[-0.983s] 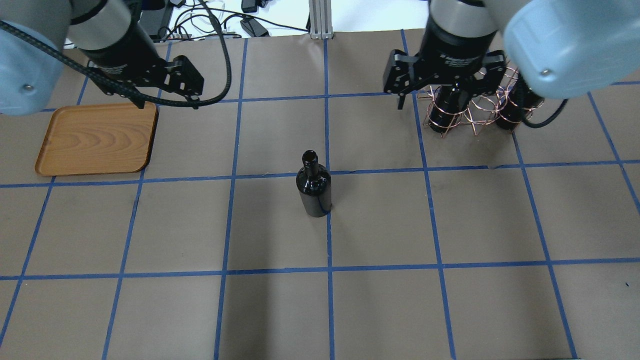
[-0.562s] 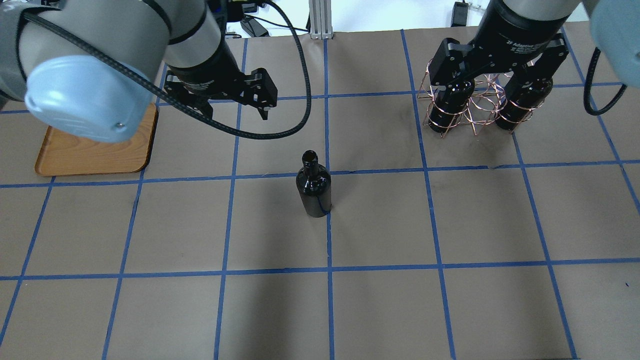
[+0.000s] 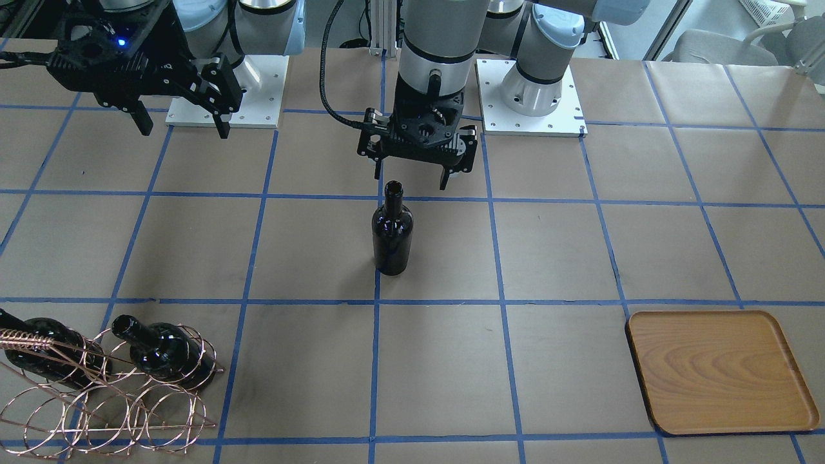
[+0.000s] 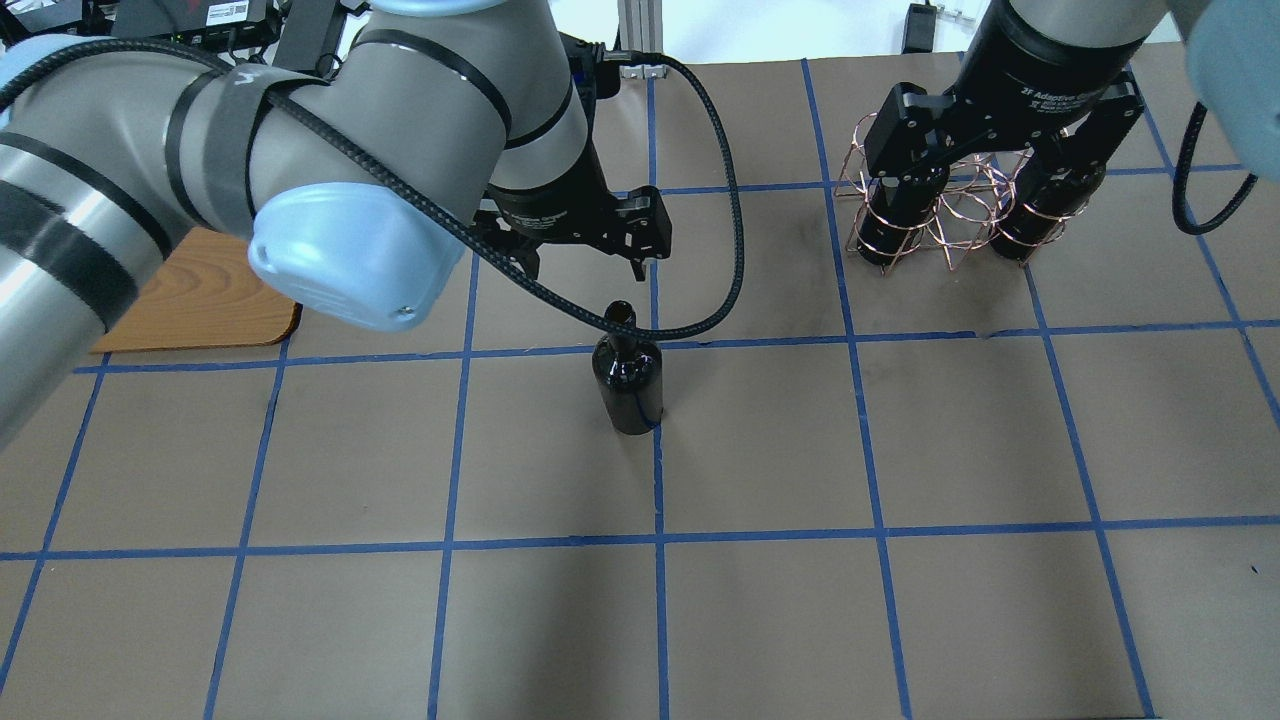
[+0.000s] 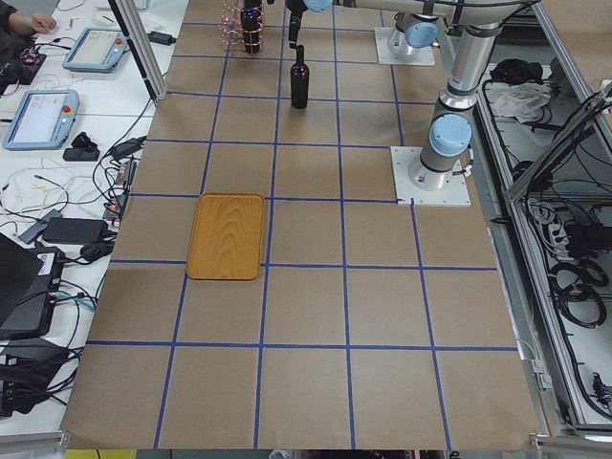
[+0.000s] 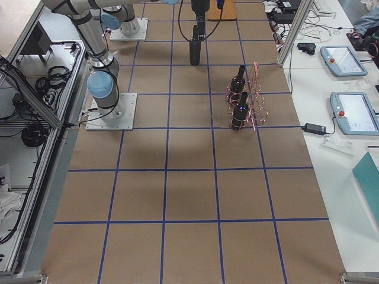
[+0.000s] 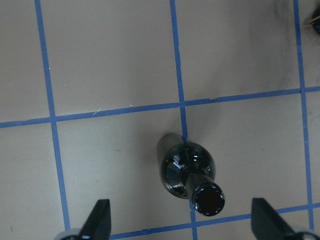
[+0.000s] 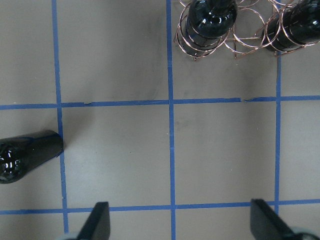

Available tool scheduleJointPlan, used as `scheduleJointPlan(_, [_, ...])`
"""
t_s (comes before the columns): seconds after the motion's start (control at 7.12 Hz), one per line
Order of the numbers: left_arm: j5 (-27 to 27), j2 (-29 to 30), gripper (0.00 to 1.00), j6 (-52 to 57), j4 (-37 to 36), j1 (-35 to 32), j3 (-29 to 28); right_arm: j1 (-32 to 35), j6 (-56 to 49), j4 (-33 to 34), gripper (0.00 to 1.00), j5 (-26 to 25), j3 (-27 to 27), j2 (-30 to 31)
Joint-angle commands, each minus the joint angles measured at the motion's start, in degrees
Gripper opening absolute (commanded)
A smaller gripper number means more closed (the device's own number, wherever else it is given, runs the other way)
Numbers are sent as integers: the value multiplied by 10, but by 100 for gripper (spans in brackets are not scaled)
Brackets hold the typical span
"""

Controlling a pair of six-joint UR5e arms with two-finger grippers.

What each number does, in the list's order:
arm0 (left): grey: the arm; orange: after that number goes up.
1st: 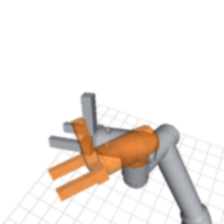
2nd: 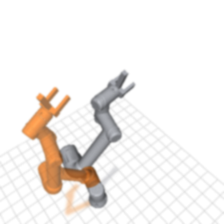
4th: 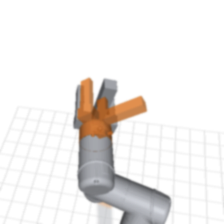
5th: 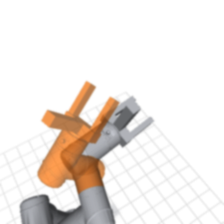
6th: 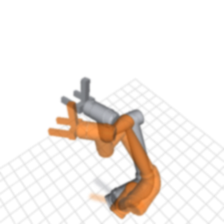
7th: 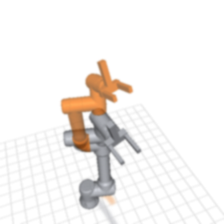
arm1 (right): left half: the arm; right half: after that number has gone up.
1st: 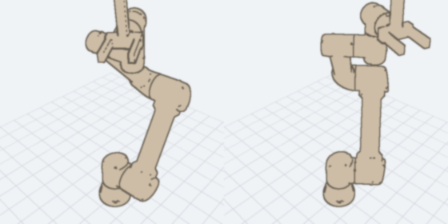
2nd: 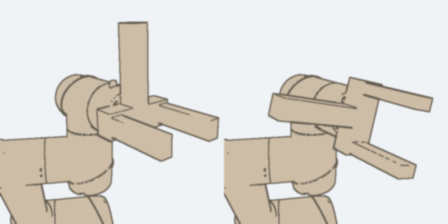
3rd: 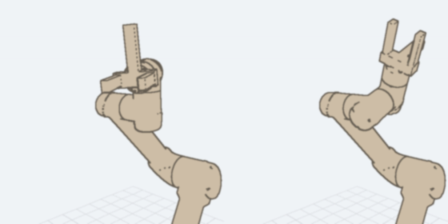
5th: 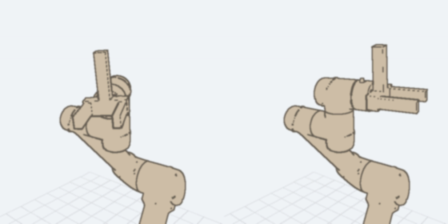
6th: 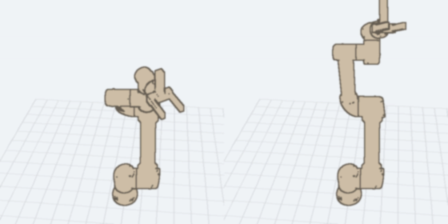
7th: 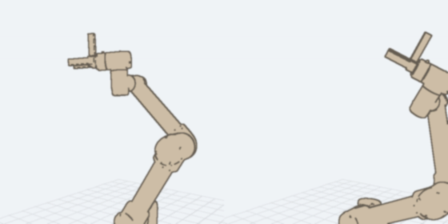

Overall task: Take wine from basket and place on tray
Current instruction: 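Lower the left gripper over the standing bottle's neck and close it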

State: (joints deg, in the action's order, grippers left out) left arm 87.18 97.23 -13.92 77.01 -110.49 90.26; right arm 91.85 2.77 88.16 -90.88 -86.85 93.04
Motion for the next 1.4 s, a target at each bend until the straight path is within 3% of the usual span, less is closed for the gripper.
scheduleJointPlan(0.0, [0,24,100,-5,-10,-19,6,0,-1,5,100,-4,-1,0])
scheduleJointPlan(0.42, [2,36,94,2,-11,-20,28,1,-8,2,100,-5,-1,6])
scheduleJointPlan(0.56, [1,36,82,4,-12,-20,29,1,-8,1,100,-5,-2,6])
scheduleJointPlan(0.98, [-2,38,79,-1,-13,-21,31,0,-9,-2,100,-5,-1,7])
scheduleJointPlan(1.12, [-2,38,70,0,-13,-21,31,0,-8,-3,100,-5,-1,7])
scheduleJointPlan(1.26, [-2,38,33,7,-13,-21,31,0,-8,-3,100,-6,-2,7])
